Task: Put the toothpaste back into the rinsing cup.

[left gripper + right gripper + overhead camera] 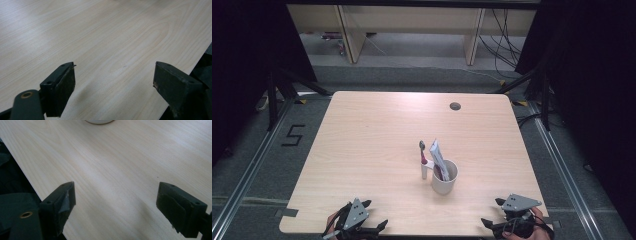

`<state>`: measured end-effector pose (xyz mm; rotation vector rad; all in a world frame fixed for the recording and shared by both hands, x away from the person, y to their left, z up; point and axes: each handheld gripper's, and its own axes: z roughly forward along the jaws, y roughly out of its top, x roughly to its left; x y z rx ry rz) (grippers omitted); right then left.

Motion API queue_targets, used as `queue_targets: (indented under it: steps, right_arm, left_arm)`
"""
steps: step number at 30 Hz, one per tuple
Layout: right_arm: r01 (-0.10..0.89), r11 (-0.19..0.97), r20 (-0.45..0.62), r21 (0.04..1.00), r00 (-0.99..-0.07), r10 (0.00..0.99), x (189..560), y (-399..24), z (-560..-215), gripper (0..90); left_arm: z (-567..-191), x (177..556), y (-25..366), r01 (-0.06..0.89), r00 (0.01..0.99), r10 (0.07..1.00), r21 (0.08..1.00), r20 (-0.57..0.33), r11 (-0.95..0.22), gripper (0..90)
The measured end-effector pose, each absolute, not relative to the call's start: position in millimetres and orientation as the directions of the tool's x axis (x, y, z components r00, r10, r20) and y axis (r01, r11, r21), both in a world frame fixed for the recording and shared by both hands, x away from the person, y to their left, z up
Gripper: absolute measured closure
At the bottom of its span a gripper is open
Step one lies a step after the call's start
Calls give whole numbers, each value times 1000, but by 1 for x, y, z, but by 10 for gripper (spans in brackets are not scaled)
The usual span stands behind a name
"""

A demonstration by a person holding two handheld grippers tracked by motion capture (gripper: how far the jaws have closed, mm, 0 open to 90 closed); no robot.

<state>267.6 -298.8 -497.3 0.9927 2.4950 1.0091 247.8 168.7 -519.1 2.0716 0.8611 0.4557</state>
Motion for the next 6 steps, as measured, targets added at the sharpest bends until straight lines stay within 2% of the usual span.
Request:
queue_targets:
  steps: [6]
  right_arm:
    - [491, 524, 0, 696, -730, 684, 268, -299, -498, 169]
  left_arm:
    - [-519, 248, 169, 413, 696, 718, 810, 13, -415, 173]
